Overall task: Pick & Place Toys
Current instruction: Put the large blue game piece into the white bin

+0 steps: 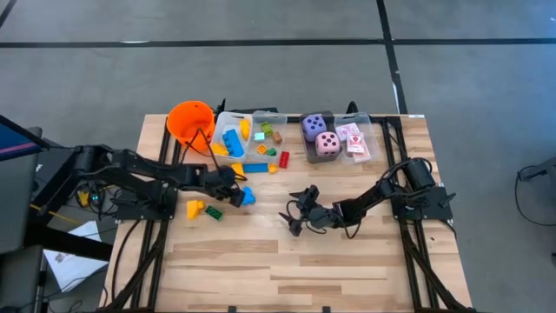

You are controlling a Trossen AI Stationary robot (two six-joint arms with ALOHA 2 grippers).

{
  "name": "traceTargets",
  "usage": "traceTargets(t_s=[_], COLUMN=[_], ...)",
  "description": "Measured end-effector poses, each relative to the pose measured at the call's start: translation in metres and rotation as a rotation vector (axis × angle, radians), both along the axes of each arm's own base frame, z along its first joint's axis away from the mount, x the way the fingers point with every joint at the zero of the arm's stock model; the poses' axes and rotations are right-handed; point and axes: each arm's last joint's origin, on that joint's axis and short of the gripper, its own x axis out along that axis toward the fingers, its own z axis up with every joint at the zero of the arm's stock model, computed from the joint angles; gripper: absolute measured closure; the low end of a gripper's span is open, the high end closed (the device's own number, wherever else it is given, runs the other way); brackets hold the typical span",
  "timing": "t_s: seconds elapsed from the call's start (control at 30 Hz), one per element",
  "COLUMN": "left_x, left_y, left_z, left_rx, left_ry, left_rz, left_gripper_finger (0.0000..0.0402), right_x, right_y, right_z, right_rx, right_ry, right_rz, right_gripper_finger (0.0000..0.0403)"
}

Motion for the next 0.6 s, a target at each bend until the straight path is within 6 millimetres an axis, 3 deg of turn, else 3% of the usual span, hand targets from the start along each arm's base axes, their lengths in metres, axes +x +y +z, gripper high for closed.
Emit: traceTargets(t_s=[0.27, 0.6], left_x=[0.010, 0.022], left_y=[0.000, -0.002], left_z=[-0.009, 0.000], left_rx=[0.020, 0.031], left_ry=[-0.018, -0.175], left_rz=[-0.012, -0.090], left_gripper_finger=[0.0195, 0.0204], right_x=[0.000, 0.000], right_y=[0.000, 0.000], right_z=[0.000, 0.000], right_rx=[0.000, 0.000], right_ry=[0.000, 0.000], right_rz=[0.000, 0.000], right_gripper_finger=[0.0015, 0.0015])
